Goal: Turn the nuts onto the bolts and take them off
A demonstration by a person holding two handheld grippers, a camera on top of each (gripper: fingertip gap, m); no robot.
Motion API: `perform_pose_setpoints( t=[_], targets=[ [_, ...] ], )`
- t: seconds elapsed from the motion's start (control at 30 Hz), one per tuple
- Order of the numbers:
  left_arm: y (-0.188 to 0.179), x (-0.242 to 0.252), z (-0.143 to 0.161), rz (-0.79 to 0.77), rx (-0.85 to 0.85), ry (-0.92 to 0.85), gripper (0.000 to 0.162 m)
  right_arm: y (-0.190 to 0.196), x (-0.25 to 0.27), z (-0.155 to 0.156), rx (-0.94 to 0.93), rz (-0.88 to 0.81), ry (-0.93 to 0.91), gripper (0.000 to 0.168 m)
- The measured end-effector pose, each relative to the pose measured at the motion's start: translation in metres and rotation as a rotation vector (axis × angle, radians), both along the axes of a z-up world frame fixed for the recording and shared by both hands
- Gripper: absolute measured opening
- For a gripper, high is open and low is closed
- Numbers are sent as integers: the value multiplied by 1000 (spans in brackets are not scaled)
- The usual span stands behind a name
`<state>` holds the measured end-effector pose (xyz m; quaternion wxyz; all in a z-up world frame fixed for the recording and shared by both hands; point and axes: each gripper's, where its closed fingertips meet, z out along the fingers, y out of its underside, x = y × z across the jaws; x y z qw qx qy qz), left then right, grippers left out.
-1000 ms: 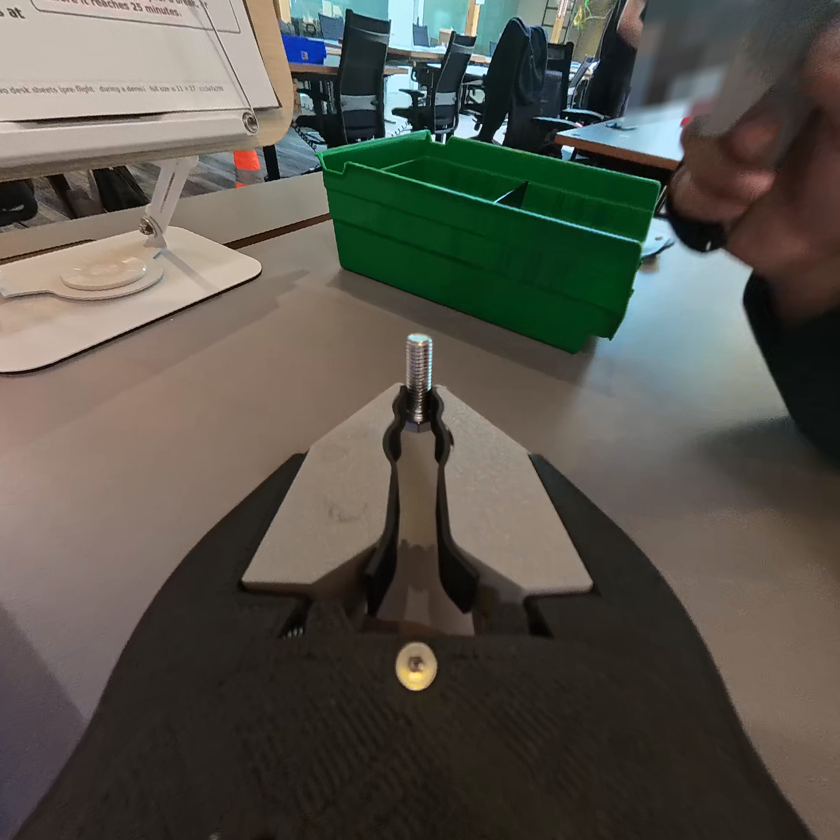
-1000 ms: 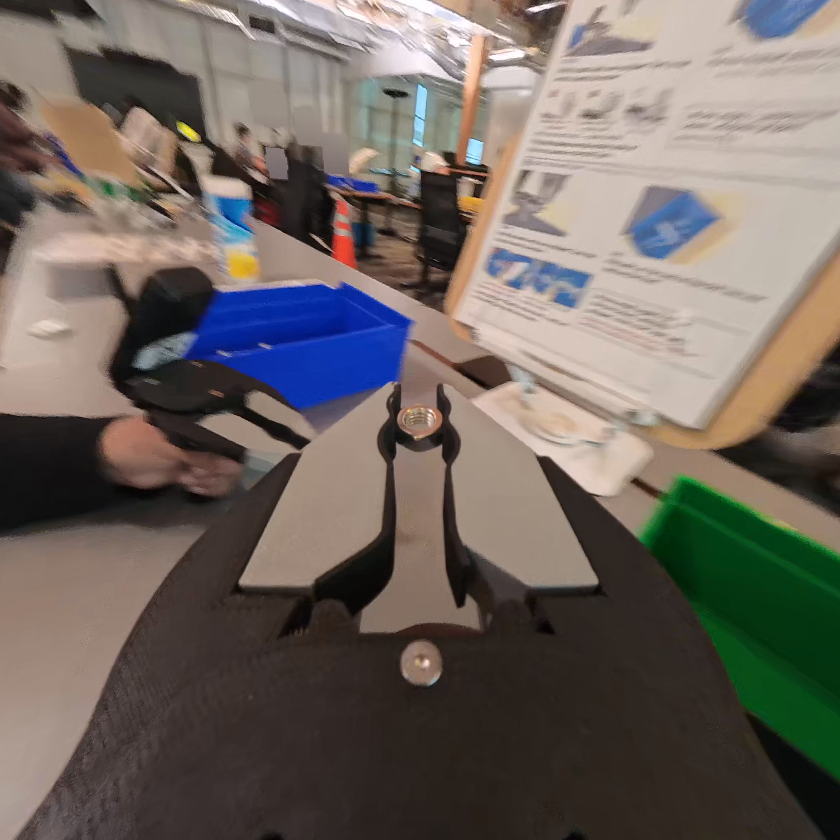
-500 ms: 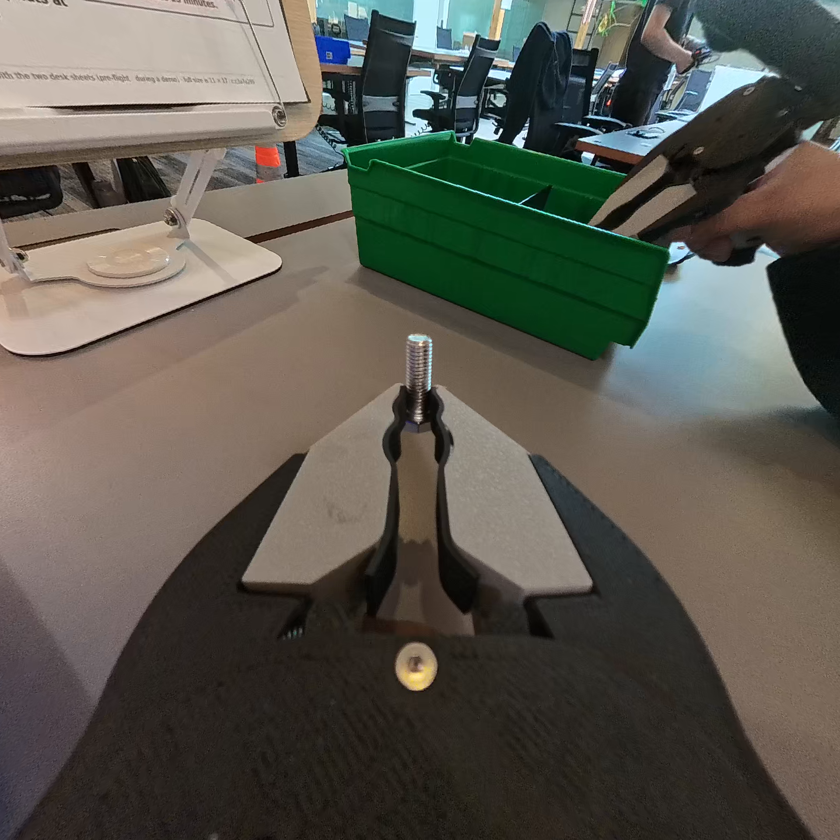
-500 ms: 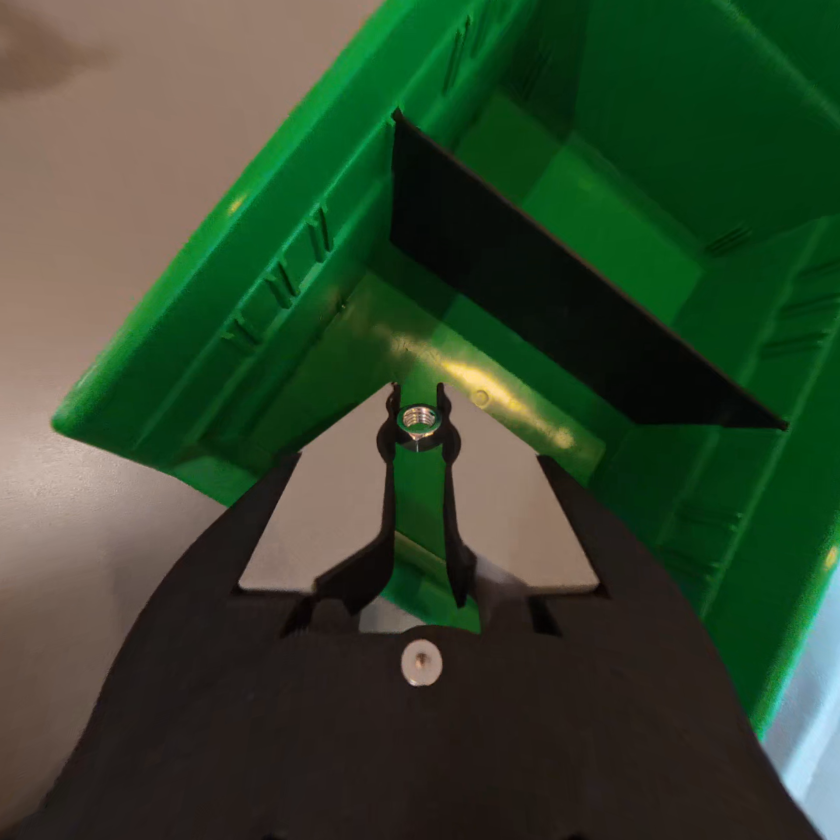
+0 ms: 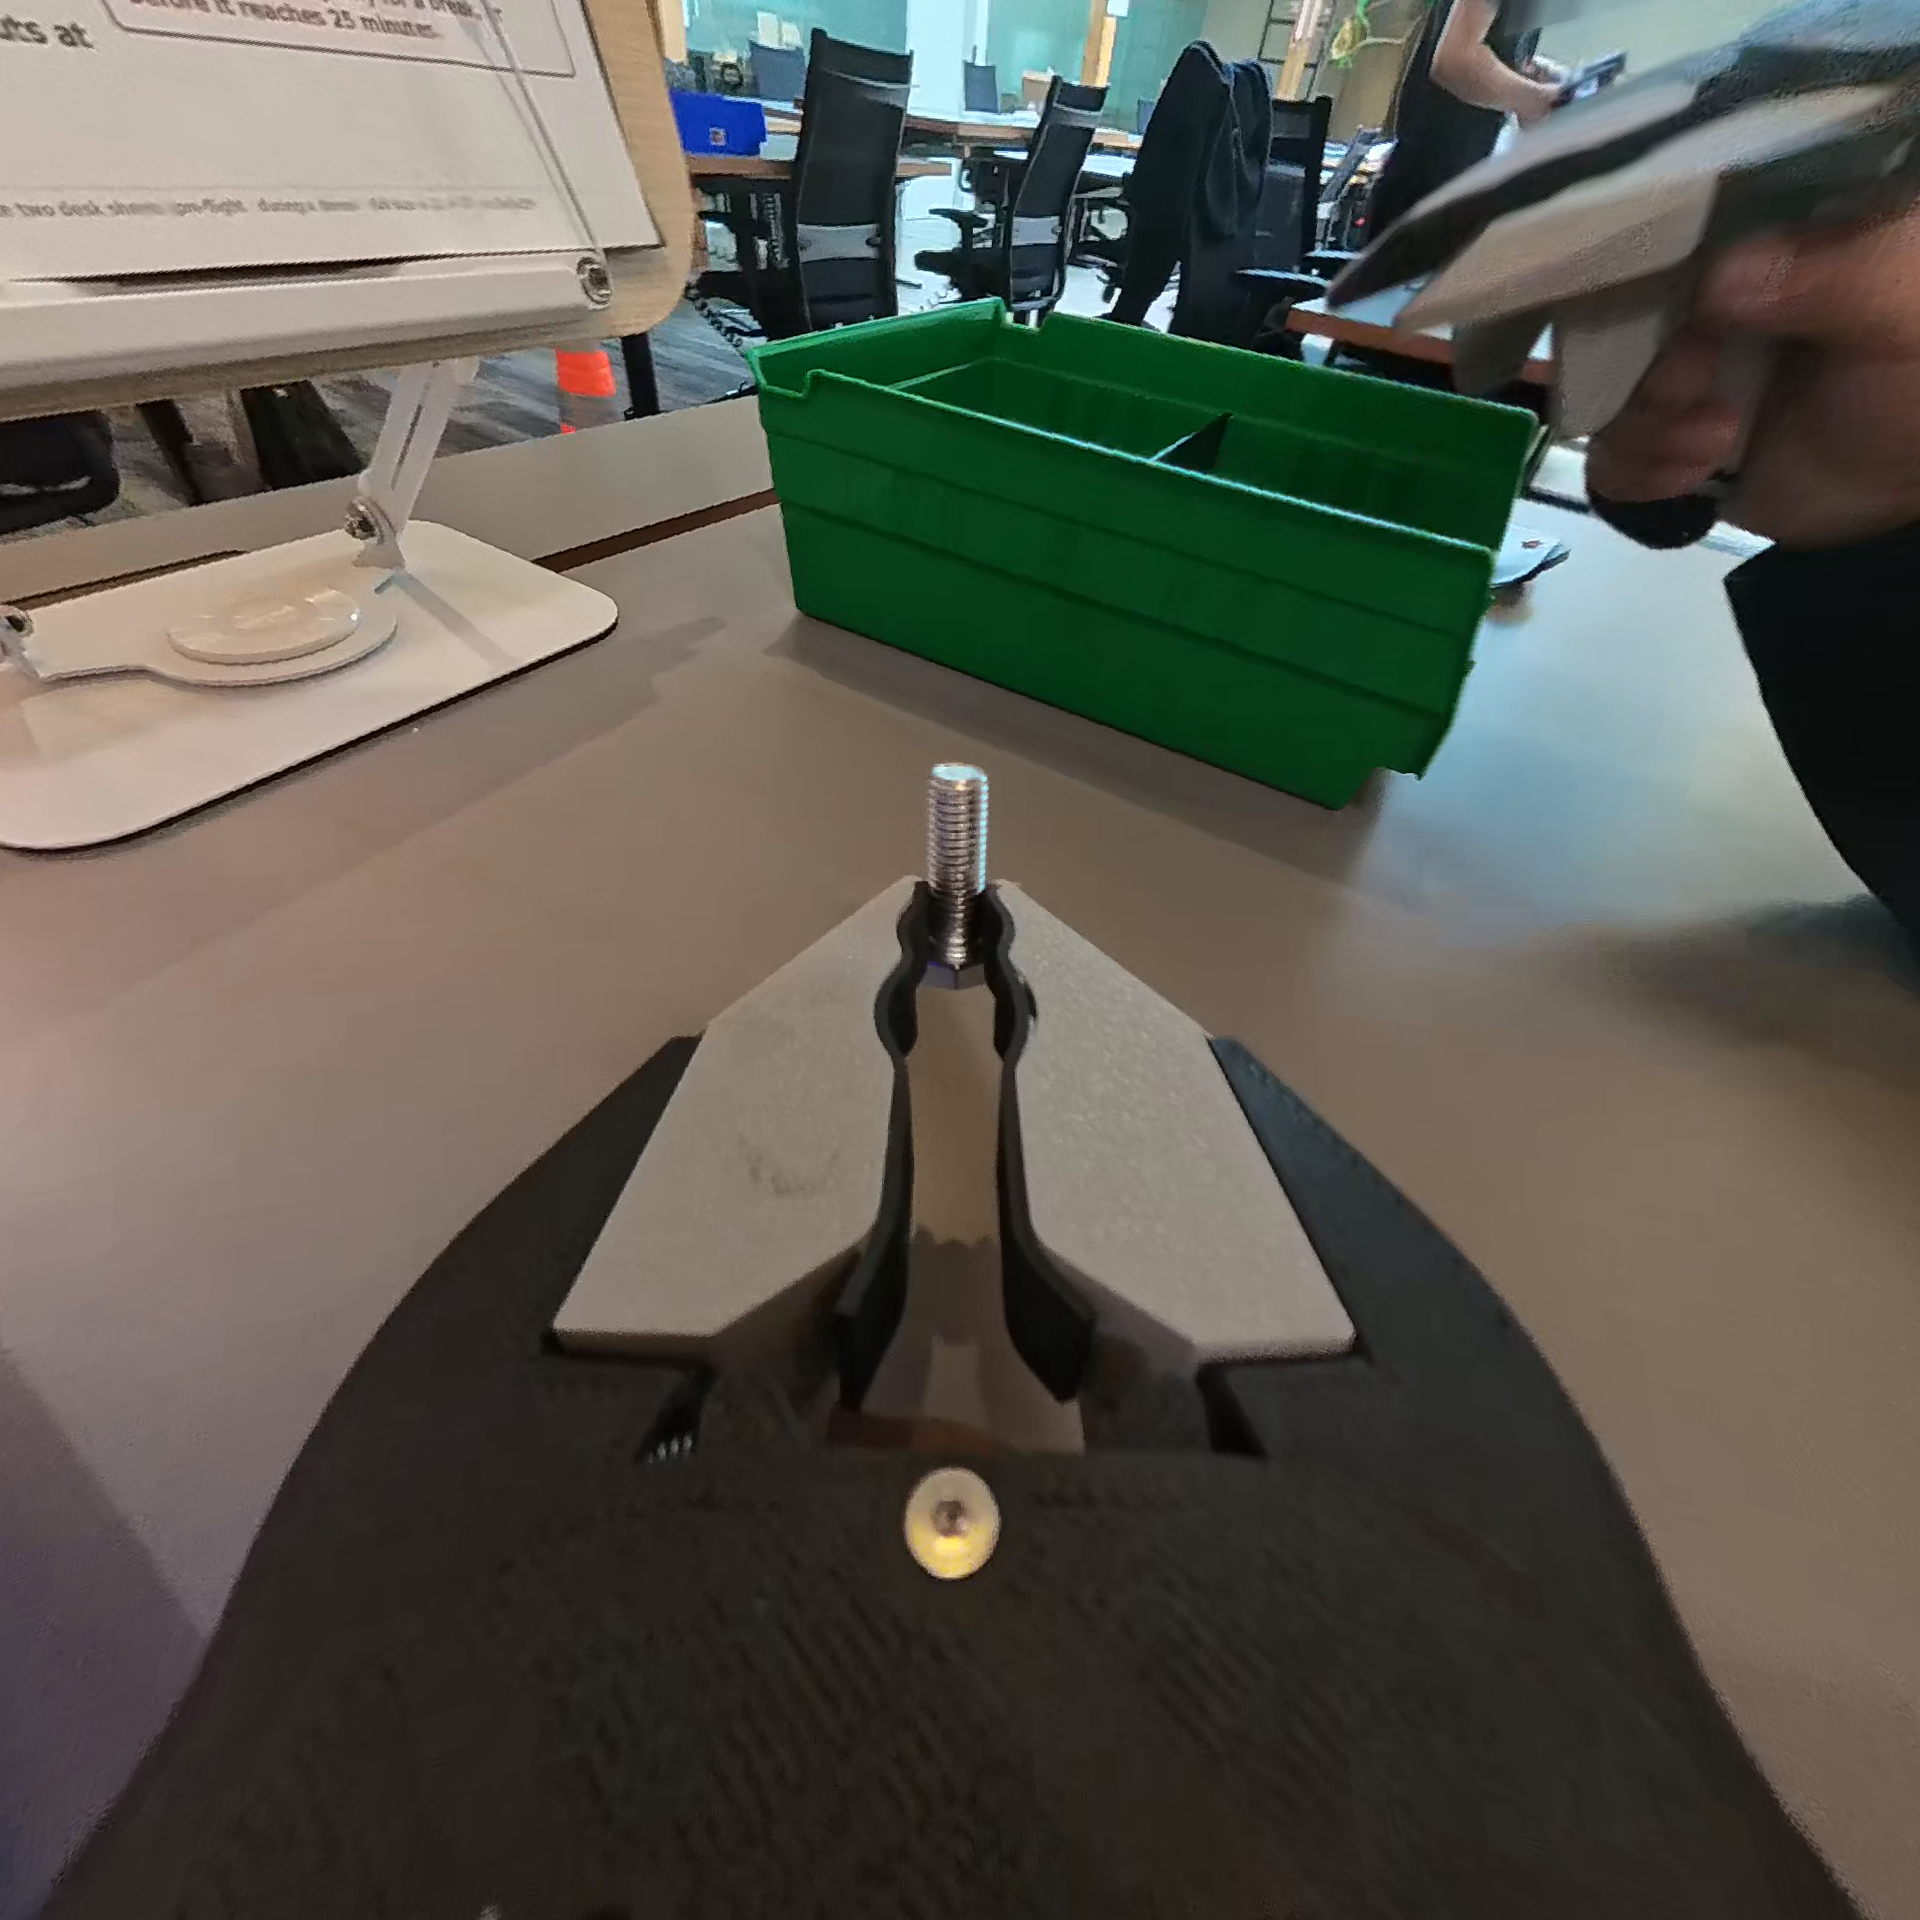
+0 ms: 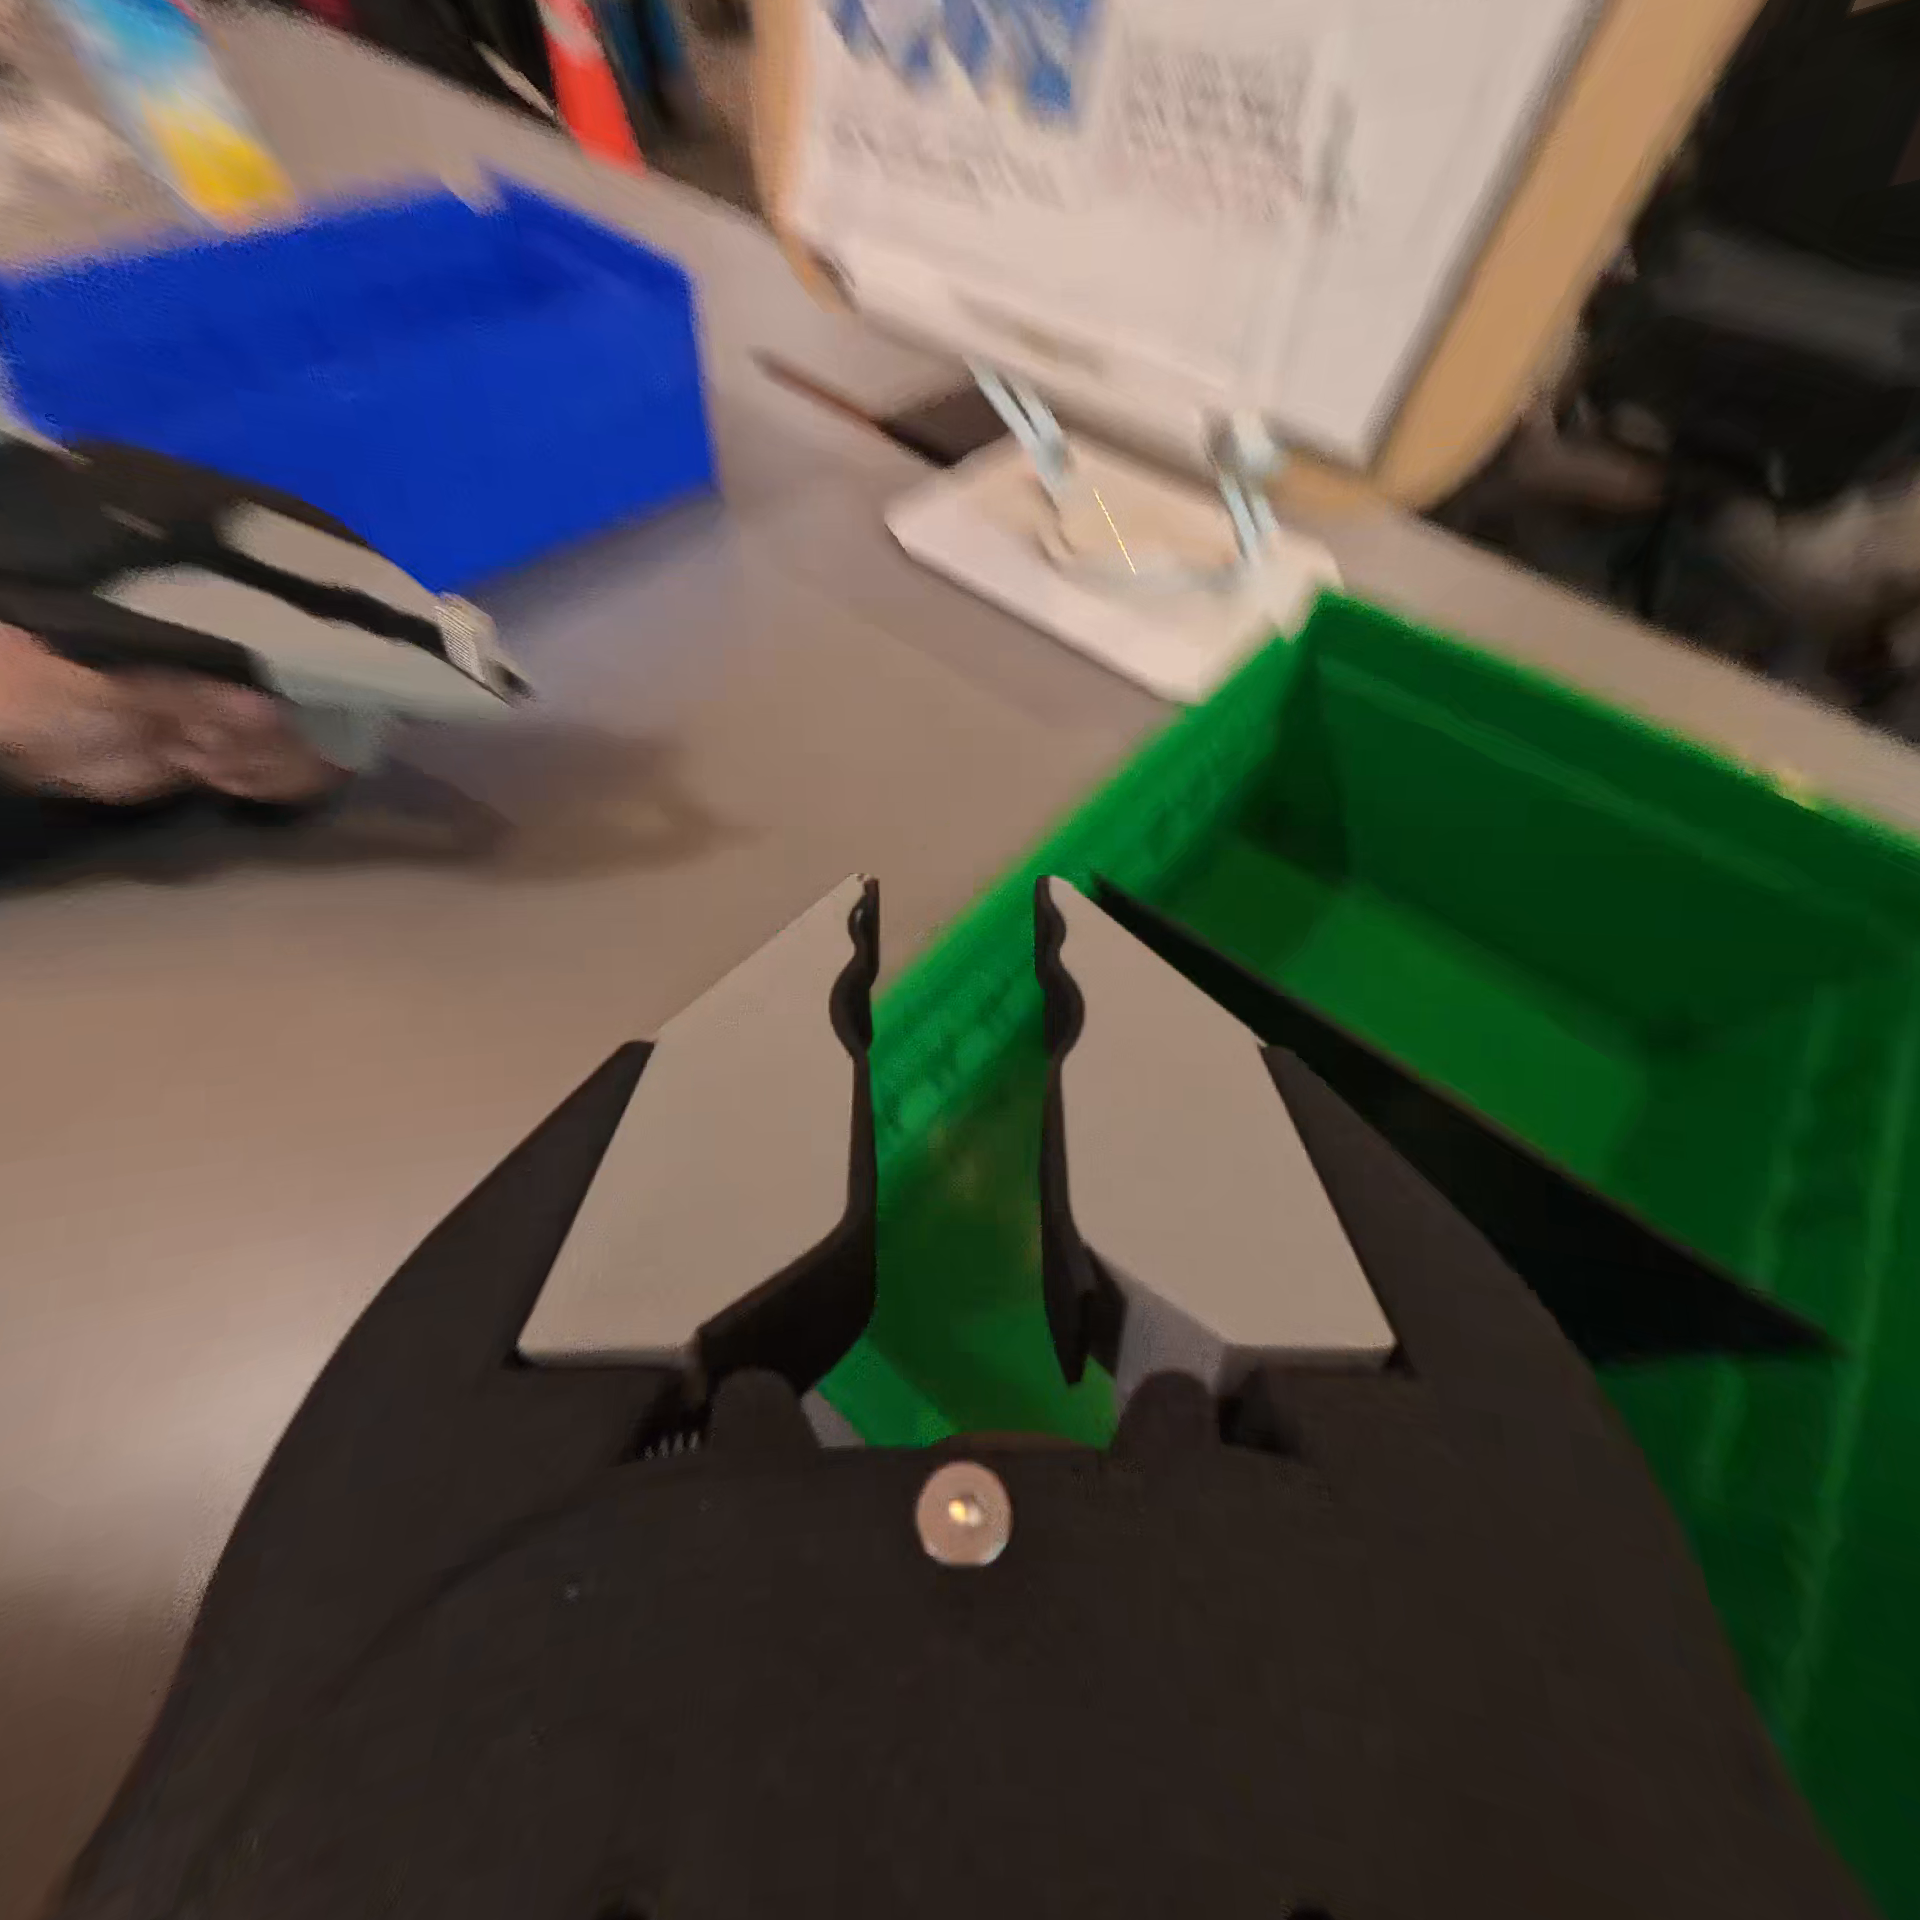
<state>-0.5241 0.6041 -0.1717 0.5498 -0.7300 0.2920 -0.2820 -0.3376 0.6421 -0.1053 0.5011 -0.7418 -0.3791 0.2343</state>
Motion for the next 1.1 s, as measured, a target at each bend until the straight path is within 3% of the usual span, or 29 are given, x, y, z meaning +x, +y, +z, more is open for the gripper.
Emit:
perform_pose_setpoints(
  t=[0.1, 0.27, 0.4, 0.57, 0.67, 0.73, 0.9, 1.0, 1.1],
  targets=[
    [-9, 9, 7, -66, 32, -23, 6, -40, -47, 27, 53, 218, 134, 28],
    [-30, 27, 23, -189, 99, -74, 6, -81, -115, 11, 22, 394, 76, 33],
    [-43, 37, 29, -259, 141, -93, 6, -88, -145, 8, 120, 376, 43, 29],
    [-60, 48, 38, -332, 204, -109, 6, -101, -169, -6, 77, 439, 47, 28],
    [-61, 49, 38, -324, 218, -92, 7, -101, -176, -16, 55, 463, 52, 6],
    [-57, 48, 37, -303, 196, -105, 7, -98, -176, -17, 25, 457, 77, 6],
    [-19, 22, 36, -44, 136, -122, 34, -67, -164, -15, 28, 314, 124, 6],
    [18, -24, 20, 270, 158, 63, 40, -48, -153, -15, 83, 205, 99, 6],
    [34, -54, 17, 446, 203, 171, 41, -40, -147, -10, 111, 154, 116, 6]
  ],
)
